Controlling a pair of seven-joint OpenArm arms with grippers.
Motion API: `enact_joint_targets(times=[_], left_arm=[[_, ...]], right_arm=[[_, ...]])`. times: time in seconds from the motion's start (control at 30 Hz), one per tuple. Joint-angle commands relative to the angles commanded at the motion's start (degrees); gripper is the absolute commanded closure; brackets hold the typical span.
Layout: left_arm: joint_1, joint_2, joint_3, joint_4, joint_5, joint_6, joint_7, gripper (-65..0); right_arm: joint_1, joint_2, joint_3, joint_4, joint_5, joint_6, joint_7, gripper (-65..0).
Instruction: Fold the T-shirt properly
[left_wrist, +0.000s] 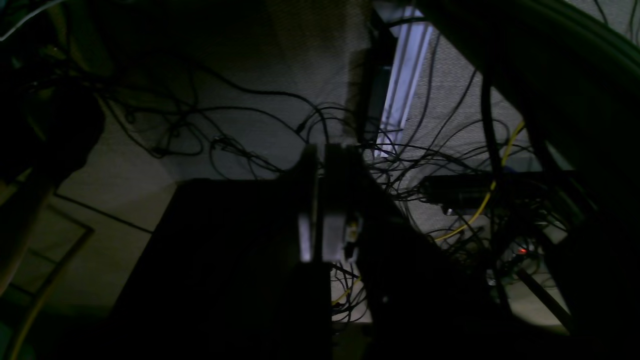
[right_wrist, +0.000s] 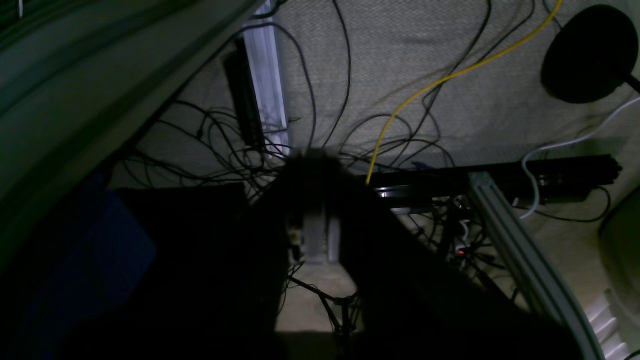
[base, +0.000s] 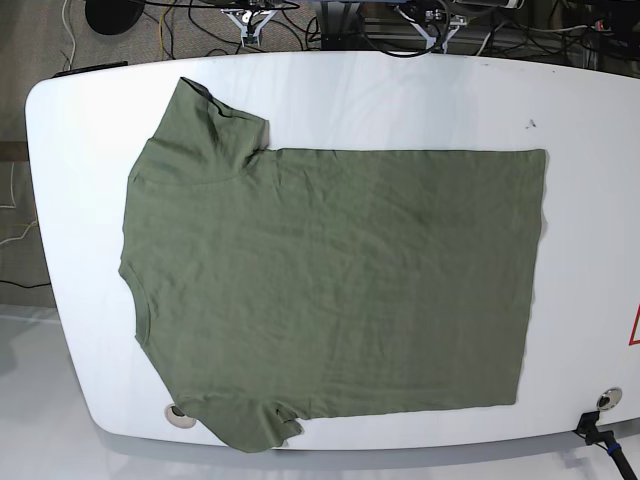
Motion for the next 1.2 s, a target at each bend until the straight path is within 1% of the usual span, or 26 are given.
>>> enact_joint_targets(times=[0.2,0.33,0.37,0.4,0.47,0.5,0.67,0.83,0.87,1.0,1.07,1.2], left_arm=[[0.10,-0.02,0.03,0.00,0.30,0.04,-0.15,0.0],[0.32,-0.15,0.22,0.28,0.23,-1.49,-0.33,0.0],[0.37,-0.15,0.04,0.13,0.23,-2.20,-0.49,0.0],[0.62,-0.24,0.11,0.37,0.22,-3.62,-0.57,0.0],[1.28,-0.50,0.03,0.74,-0.12,-9.00,-1.19,0.0],[1.35,-0.09,-0.01,0.94,-0.63,-7.18,-1.29,-0.9],[2.85,0.00,0.05,1.99,-0.41,-7.71,-0.40,-1.8],[5.16,-0.43,0.27,4.50,-0.54,-7.54,0.73,-3.0],[5.70,-0.56,0.03,5.29,-0.49,-7.68,0.88,-3.1],[7.51,-0.84,0.08,7.59,-0.53,-7.82,0.62,-2.2],[8.76,-1.03,-0.14,9.33,-0.82,-8.16,0.38,-2.1],[12.38,-1.32,-0.19,14.89,-0.97,-8.54,0.57,-2.3]], right_arm=[[-0.51,0.15,0.03,2.55,-0.31,0.06,0.99,0.0],[-1.20,0.26,0.20,5.56,-0.43,0.08,0.74,0.0],[-1.50,0.29,0.14,6.06,-0.38,0.28,0.83,0.0],[-2.11,0.30,0.03,6.67,-0.20,0.32,0.98,0.0],[-3.19,0.46,-0.09,7.73,-0.08,0.73,1.77,0.0],[-1.41,0.41,0.23,5.68,-0.10,-0.05,0.46,0.0],[-1.74,0.64,0.42,6.14,-0.11,-0.04,-0.28,0.0],[-2.14,0.70,0.43,6.12,-0.36,-0.14,-0.55,0.0],[-2.21,0.74,0.50,6.03,-0.39,0.12,-0.74,0.0],[-2.93,0.80,0.24,6.38,-0.38,0.03,-0.82,0.0],[-4.16,1.02,0.43,7.09,-0.46,0.08,-0.84,0.0],[-7.42,1.78,0.55,12.26,-0.58,0.32,-0.90,0.0]])
